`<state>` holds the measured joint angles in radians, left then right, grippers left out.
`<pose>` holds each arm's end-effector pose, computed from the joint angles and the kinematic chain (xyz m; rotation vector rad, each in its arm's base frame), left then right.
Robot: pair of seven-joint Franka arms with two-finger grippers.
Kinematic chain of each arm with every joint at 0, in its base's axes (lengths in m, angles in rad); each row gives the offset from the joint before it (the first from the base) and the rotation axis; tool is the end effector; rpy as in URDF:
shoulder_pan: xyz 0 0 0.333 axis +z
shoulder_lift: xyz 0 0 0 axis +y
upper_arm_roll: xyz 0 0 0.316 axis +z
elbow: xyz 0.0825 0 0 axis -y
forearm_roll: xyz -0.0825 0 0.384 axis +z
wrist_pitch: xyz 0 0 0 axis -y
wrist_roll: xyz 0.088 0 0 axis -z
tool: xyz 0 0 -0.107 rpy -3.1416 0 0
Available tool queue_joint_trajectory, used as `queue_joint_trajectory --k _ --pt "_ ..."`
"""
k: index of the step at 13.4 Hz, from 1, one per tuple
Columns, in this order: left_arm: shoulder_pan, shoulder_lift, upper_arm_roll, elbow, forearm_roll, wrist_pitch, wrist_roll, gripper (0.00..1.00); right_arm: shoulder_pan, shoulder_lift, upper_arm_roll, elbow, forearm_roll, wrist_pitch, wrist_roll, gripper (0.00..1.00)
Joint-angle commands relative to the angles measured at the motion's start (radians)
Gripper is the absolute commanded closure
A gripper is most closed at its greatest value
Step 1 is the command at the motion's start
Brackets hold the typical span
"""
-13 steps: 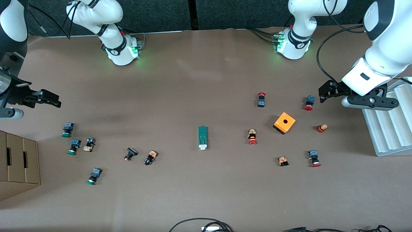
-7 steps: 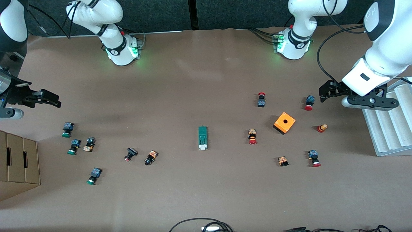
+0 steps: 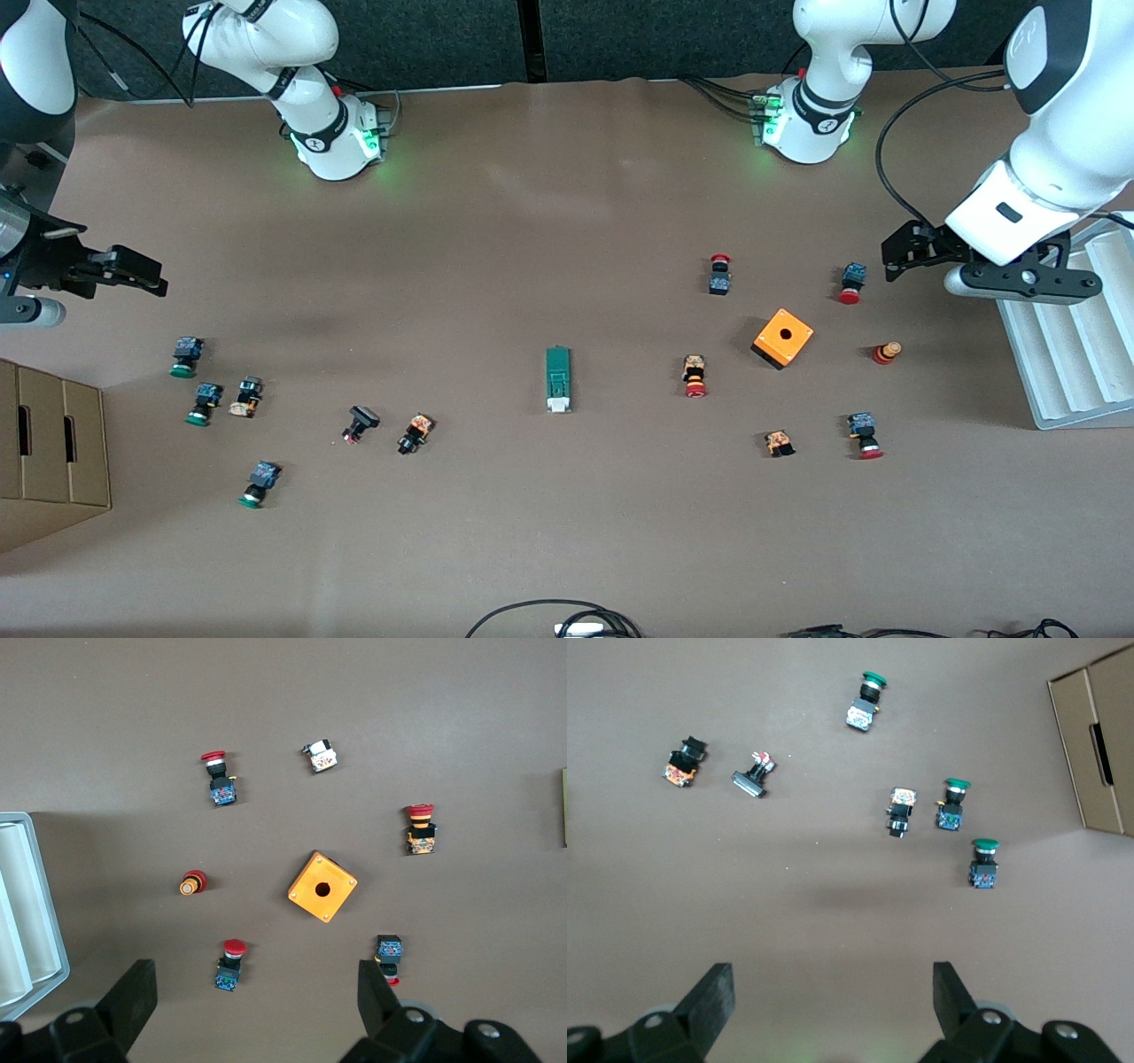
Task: Close load switch with both arms
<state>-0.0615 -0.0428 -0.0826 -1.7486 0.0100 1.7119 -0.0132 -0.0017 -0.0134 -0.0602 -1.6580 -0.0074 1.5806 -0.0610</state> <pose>0.5435 -0.0787 0.5758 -3.1218 0.2067 -0.0109 0.5472 -0.0349 0.5916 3.1373 -0.0009 -0.1009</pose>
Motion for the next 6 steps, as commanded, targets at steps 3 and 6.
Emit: queue_joint_trajectory --k 3,6 --pt "0.014 0.001 0.003 0.020 0.015 -0.023 0.015 0.00 -0.004 0.012 -0.006 0.024 0.018 0.012 -0.037 0.00" --pt "0.014 0.006 0.003 0.021 0.015 -0.023 0.012 0.00 -0.004 0.015 -0.006 0.024 0.020 0.012 -0.039 0.00"
